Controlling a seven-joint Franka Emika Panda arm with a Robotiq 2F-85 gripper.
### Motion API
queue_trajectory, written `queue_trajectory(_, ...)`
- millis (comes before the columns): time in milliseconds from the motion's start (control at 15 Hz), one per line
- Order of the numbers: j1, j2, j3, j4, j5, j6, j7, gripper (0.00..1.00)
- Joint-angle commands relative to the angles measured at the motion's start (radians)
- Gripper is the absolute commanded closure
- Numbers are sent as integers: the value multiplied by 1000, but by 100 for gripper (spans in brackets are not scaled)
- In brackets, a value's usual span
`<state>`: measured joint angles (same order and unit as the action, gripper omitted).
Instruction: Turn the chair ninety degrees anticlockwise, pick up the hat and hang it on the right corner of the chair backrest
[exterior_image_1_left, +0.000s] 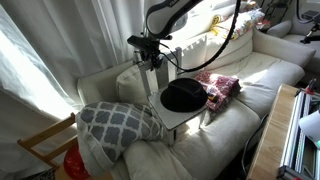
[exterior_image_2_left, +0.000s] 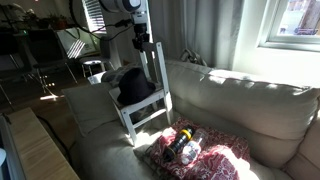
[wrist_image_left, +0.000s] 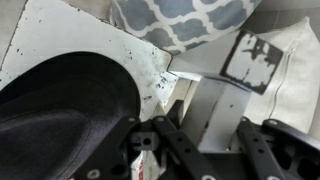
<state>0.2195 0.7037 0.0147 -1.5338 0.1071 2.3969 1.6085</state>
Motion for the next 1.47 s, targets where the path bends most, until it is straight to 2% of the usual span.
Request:
queue_trajectory(0, 4, -11, -4, 15, -26, -69, -60, 92)
queue_trajectory(200, 4, -12, -2, 14, -33, -95, -77, 92)
queue_trajectory(600, -20, -72, 25, 1, -27, -133, -213, 92)
queue_trajectory(1400, -21, -136, 0, 35, -79, -351, -432, 92)
